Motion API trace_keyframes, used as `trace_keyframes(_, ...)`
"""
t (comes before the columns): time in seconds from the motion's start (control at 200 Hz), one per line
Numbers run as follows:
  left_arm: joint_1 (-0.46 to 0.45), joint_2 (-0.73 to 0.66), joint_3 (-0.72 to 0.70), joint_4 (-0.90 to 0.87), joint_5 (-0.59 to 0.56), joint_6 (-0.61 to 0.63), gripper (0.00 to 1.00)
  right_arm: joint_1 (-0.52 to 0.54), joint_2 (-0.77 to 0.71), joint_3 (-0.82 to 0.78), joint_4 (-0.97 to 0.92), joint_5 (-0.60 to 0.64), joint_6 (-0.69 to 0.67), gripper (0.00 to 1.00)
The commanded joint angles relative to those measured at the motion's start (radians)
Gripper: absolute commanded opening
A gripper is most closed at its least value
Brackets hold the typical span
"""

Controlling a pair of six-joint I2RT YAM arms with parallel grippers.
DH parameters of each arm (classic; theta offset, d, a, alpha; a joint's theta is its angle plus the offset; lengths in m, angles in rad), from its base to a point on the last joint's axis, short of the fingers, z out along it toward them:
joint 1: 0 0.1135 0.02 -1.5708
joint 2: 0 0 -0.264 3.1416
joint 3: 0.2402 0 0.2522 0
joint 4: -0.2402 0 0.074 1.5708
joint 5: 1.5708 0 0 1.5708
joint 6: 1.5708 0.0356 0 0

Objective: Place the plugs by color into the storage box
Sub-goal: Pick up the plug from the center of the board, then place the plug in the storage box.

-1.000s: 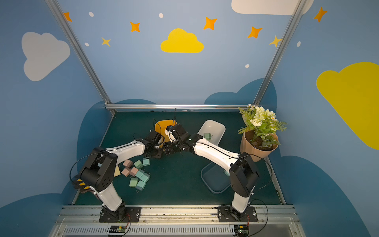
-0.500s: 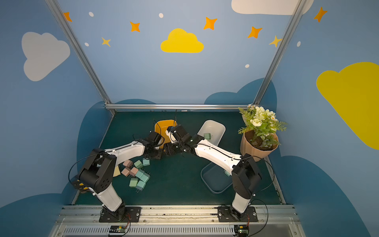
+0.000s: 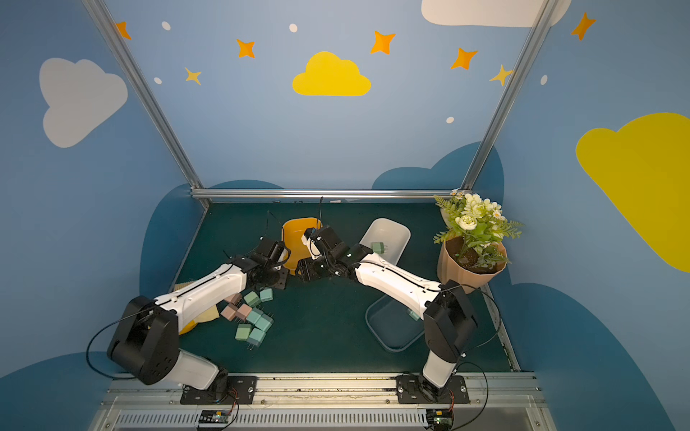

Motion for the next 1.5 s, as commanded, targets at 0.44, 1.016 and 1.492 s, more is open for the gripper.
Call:
trace_keyframes(0.44, -0.023, -0.198, 0.021, -0.066, -0.043, -0.029, 0.43, -0.029, -0.071, -0.064, 0.073, 0.010, 0.019, 0.61)
trace_keyframes(1.016, -0.152, 0.001, 0.271, -0.039, -0.078, 0.005, 0.42, -0.257, -0.214, -0.292, 0.202, -0.088, 0.116, 0.60)
trace_keyframes(1.492, -0.274, 0.371, 0.635, 0.019, -0.017, 0.091, 0.43, -0.471, -0.402, -0.465, 0.246, -0.075, 0.139, 0.59)
